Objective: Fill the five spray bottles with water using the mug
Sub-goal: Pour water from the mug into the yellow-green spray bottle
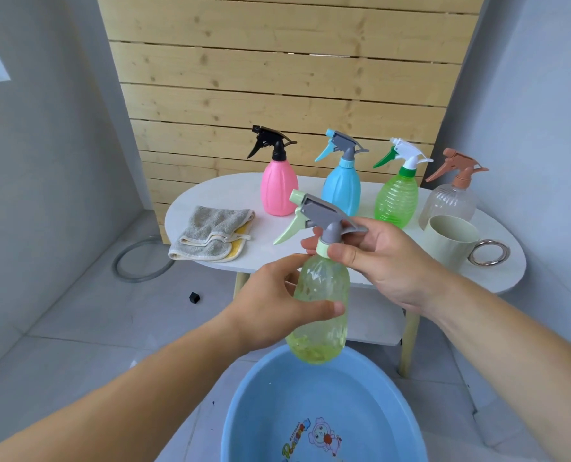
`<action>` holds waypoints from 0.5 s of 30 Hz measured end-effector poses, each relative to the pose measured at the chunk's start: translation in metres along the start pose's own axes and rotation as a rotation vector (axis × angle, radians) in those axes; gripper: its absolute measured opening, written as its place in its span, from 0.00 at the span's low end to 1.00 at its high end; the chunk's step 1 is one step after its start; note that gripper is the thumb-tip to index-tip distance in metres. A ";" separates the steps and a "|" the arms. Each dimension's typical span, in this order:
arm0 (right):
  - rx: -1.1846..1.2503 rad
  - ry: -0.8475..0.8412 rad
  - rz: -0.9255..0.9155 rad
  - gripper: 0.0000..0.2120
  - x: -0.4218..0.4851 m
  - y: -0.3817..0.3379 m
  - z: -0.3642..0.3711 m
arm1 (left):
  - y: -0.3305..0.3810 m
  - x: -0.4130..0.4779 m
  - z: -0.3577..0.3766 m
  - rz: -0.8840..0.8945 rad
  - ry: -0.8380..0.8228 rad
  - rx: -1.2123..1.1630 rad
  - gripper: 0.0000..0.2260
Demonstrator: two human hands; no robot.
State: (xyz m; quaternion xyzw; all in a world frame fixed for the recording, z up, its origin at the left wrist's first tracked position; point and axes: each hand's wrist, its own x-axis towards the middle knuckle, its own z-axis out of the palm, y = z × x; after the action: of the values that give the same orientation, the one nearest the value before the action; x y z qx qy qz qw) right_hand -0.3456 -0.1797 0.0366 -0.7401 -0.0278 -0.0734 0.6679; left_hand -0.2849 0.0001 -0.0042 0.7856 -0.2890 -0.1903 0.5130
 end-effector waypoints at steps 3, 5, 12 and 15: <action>-0.015 0.025 -0.049 0.10 0.001 0.000 0.001 | -0.002 0.000 0.000 0.020 0.041 0.028 0.22; -0.014 0.056 -0.076 0.10 0.002 0.003 0.003 | -0.003 0.000 0.002 0.021 0.061 0.032 0.22; 0.017 0.077 -0.061 0.08 0.003 0.009 0.003 | -0.005 0.002 0.007 0.019 0.100 0.078 0.28; -0.007 0.082 -0.068 0.10 0.006 0.005 0.004 | 0.000 0.003 0.001 0.018 0.123 0.076 0.24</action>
State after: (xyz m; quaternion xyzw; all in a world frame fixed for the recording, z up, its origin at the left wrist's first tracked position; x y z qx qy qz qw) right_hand -0.3384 -0.1762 0.0322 -0.7375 -0.0252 -0.1265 0.6630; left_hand -0.2830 -0.0019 -0.0049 0.8119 -0.2711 -0.1261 0.5014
